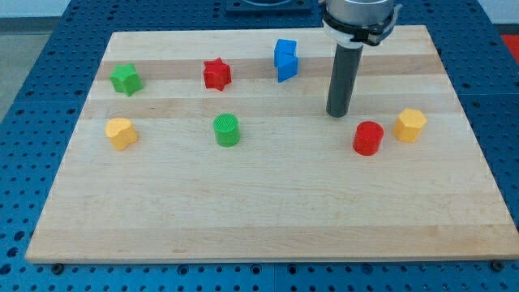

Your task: Push the red circle towards the bottom left side of the board

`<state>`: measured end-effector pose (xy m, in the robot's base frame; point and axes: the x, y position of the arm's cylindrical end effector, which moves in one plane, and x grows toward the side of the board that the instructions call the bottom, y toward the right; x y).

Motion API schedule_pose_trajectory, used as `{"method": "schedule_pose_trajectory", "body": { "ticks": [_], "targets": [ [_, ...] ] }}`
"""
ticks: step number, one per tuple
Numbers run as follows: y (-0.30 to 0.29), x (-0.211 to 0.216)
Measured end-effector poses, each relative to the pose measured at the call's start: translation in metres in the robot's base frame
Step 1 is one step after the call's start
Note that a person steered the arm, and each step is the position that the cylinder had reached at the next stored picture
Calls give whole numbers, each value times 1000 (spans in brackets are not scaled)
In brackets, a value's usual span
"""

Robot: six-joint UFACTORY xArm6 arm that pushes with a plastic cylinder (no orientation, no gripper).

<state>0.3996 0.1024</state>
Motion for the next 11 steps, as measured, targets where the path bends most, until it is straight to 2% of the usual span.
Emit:
{"method": "schedule_pose_trajectory", "body": {
  "ticks": [2, 3, 4, 5, 7, 8, 10, 11],
  "targets": [
    [0, 46],
    [0, 46],
    [4, -3],
    [42, -13],
    [60, -9],
    [50, 14],
    [22, 122],
    [20, 137]
  ]
}}
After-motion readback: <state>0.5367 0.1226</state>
